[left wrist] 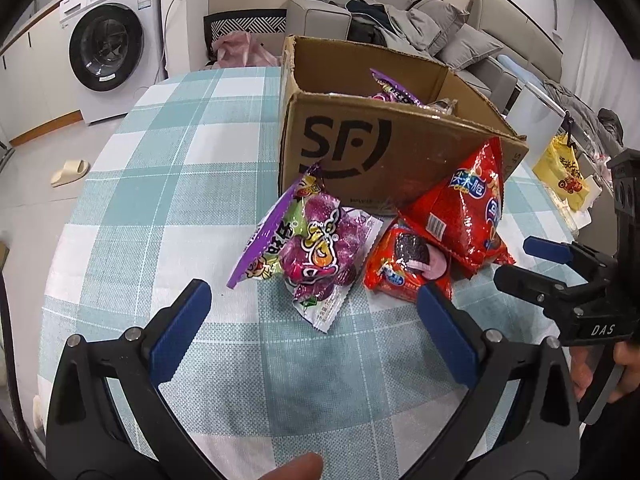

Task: Organize snacks
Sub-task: 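Move the right tool to the red chip bag while the left tool reaches the purple grape-candy bag, then close the right tool on the red chip bag while the left tool grasps the purple grape-candy bag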

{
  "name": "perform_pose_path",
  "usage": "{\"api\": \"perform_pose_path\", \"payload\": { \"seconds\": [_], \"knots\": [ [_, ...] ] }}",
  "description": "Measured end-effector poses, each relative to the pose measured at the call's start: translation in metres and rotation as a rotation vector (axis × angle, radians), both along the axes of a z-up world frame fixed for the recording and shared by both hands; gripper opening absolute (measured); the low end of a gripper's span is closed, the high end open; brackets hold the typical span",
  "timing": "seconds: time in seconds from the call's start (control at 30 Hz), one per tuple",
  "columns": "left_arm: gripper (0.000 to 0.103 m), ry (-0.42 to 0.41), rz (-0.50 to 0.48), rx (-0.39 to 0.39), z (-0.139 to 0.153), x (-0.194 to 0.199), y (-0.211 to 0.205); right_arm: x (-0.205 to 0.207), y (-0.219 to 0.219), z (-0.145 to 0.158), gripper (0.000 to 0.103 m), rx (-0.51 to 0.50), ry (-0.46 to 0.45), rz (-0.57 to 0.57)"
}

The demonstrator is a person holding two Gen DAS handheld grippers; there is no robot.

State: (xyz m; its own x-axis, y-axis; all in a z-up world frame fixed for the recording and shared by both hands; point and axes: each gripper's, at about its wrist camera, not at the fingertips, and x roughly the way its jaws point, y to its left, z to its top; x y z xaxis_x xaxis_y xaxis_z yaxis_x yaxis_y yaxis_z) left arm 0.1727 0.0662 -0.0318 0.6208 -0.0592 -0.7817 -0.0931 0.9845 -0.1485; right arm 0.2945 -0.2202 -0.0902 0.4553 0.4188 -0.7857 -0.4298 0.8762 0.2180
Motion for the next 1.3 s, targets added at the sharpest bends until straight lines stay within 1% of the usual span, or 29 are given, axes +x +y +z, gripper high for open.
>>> {"api": "perform_pose_path", "payload": {
  "seconds": [0.23, 0.37, 0.53, 0.63, 0.87, 0.97, 1.03, 1.2, 1.27, 1.3],
  "knots": [
    [0.102, 0.015, 0.011, -0.012, -0.009, 0.002, 0.005, 0.001, 0.005, 0.004, 0.103, 0.020, -0.011, 0.019],
    [0.102, 0.021, 0.033, -0.021, -0.013, 0.005, 0.013, 0.004, 0.013, 0.010, 0.103, 0.022, -0.036, 0.031],
    [0.102, 0.033, 0.044, -0.025, -0.021, 0.015, 0.023, 0.010, 0.024, 0.019, 0.103, 0.033, -0.068, 0.036],
    [0.102, 0.043, 0.043, -0.024, -0.026, 0.023, 0.028, 0.016, 0.034, 0.022, 0.103, 0.022, -0.082, 0.054],
    [0.102, 0.060, 0.050, -0.031, -0.034, 0.042, 0.036, 0.028, 0.048, 0.019, 0.102, 0.028, -0.077, 0.068],
    [0.102, 0.064, 0.049, -0.027, -0.037, 0.050, 0.037, 0.031, 0.050, 0.017, 0.097, 0.028, -0.068, 0.071],
    [0.102, 0.068, 0.053, -0.027, -0.039, 0.055, 0.038, 0.034, 0.051, 0.014, 0.087, 0.029, -0.055, 0.071],
    [0.101, 0.079, 0.050, -0.014, -0.044, 0.063, 0.037, 0.036, 0.047, 0.010, 0.079, 0.034, -0.050, 0.067],
    [0.094, 0.072, 0.047, -0.014, -0.044, 0.065, 0.037, 0.036, 0.043, 0.010, 0.077, 0.046, -0.048, 0.065],
    [0.087, 0.067, 0.038, -0.011, -0.044, 0.065, 0.037, 0.036, 0.041, 0.010, 0.073, 0.056, -0.046, 0.062]
  ]
}}
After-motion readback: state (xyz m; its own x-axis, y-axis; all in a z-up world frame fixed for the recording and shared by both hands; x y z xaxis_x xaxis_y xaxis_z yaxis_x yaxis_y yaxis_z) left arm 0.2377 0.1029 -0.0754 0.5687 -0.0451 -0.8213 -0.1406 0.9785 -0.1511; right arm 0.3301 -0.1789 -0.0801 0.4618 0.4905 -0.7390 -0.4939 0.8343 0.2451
